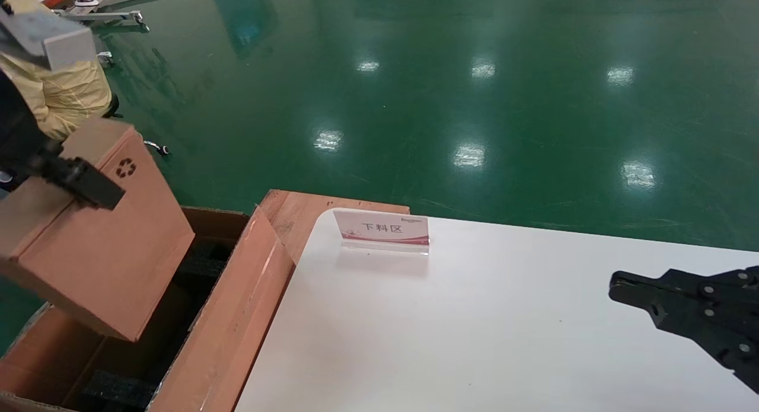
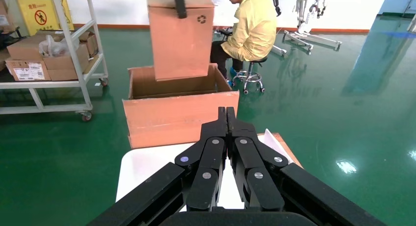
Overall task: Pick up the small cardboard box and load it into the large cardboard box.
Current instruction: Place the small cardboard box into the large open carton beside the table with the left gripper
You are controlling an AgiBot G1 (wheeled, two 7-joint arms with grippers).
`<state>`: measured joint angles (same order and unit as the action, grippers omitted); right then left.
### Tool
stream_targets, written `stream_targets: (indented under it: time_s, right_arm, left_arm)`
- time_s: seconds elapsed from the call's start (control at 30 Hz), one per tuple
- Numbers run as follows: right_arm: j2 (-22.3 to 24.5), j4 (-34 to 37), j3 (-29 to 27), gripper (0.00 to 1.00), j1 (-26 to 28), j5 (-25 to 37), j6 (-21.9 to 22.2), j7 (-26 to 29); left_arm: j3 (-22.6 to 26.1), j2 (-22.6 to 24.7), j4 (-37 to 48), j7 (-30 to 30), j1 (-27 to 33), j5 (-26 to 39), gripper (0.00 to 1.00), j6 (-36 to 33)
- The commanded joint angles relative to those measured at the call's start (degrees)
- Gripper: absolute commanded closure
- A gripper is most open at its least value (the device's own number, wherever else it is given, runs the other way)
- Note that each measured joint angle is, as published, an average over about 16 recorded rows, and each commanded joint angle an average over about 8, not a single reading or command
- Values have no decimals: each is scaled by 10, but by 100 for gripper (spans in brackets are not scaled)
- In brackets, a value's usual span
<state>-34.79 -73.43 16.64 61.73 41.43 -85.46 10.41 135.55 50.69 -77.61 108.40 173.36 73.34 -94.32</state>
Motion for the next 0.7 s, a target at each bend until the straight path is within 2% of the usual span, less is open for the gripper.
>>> stream_targets:
  time_s: [0.03,0.33,0.7]
  right_arm:
    - [0,0,0,0,0,0,0,0]
    - [0,0,0,0,0,0,0,0]
    - [0,0,1,0,0,-1,0,0]
  left_arm:
    - [16,-3,-6,11,3,-6,100,1]
    - [33,-61,-13,-3,3,23,100,4]
    - [13,-162,-16,-71,-4,77,100,4]
